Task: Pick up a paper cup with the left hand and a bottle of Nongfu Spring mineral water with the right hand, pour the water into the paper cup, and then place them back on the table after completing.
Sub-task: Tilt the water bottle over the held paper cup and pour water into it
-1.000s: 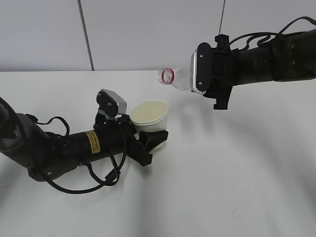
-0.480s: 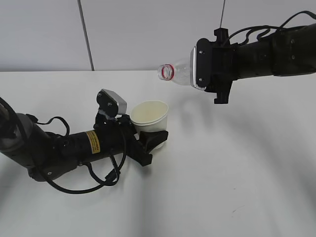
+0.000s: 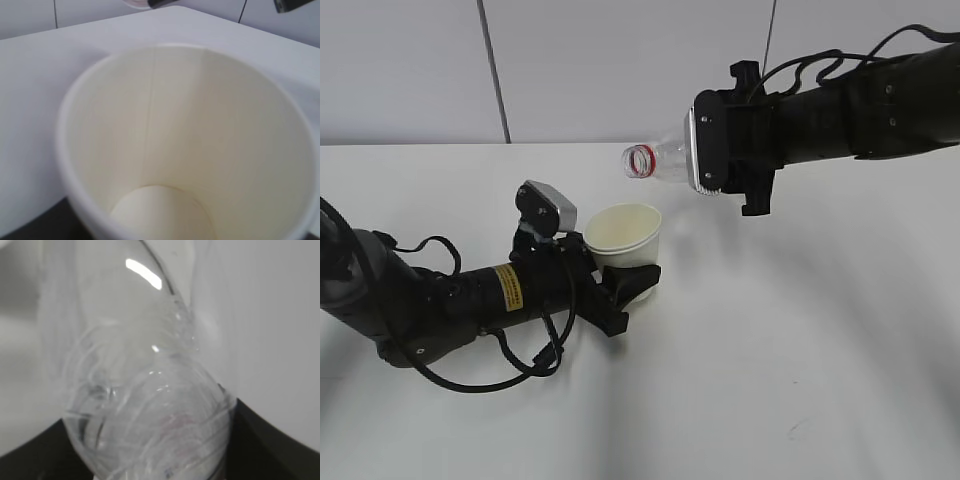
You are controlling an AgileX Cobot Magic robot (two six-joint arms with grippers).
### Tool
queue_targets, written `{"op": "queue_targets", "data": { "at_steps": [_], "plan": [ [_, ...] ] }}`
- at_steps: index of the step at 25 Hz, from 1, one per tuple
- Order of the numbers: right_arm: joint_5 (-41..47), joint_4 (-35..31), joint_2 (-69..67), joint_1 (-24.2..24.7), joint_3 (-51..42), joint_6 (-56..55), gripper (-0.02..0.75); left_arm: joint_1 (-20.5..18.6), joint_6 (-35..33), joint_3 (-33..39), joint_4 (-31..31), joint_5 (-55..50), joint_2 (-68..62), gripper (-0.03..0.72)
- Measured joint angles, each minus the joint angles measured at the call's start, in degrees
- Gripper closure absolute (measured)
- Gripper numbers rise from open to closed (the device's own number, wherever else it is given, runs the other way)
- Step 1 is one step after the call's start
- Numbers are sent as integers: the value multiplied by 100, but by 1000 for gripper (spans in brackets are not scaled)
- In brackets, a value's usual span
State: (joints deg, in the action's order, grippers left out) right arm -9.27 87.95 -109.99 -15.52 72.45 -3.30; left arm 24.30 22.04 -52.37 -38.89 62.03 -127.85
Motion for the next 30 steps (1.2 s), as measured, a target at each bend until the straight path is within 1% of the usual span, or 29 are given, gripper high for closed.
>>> {"op": "queue_targets", "data": {
  "at_steps": [6,12,30],
  "plan": [
    [297,150,0,-146,25,44,265,0,0,0,0,0,0,306],
    [397,219,0,-151,87,44,265,0,0,0,-5,0,0,306],
    [456,643,0,-151,87,63,265,0,0,0,-5,0,0,306]
  ]
}}
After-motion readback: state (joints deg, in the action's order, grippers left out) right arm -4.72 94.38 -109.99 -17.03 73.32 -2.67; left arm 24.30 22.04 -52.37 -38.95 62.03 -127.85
